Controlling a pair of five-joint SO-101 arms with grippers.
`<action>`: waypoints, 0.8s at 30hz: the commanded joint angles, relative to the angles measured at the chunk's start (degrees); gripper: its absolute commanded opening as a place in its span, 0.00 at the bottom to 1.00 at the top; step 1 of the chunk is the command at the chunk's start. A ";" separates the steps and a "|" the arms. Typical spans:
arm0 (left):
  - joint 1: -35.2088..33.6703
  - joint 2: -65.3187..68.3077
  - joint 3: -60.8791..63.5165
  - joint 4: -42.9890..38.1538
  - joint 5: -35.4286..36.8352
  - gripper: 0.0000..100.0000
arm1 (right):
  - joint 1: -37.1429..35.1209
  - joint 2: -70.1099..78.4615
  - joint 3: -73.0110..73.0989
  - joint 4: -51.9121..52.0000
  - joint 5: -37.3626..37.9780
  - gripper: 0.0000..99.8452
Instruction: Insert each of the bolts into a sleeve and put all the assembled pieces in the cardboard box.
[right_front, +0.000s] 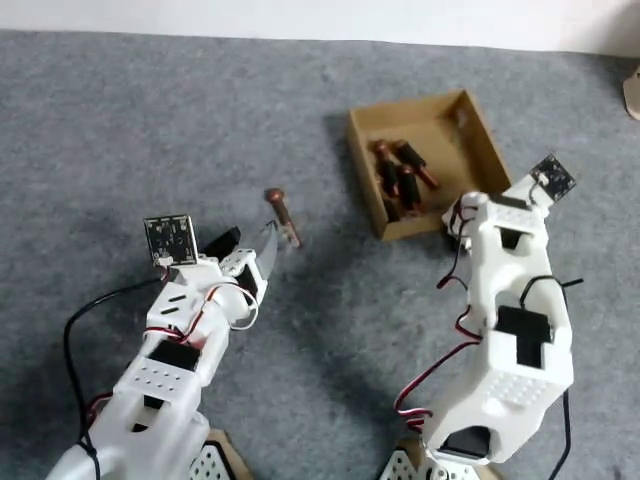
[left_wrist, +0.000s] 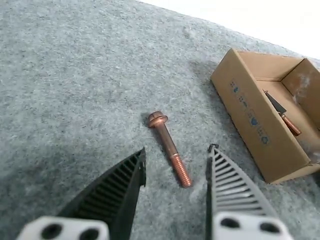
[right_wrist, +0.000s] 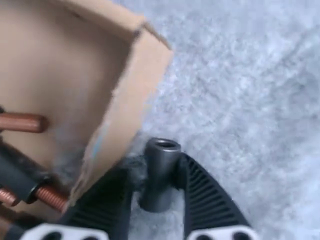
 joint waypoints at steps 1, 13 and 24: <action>1.27 -0.40 -2.59 3.52 0.00 0.19 | -3.38 0.92 -2.95 6.64 0.44 0.00; 1.45 -0.31 -13.41 25.23 7.74 0.19 | -9.98 -18.24 -7.69 36.97 10.64 0.00; 3.12 5.32 -22.81 36.48 11.08 0.19 | -17.01 -24.04 7.69 35.47 10.81 0.00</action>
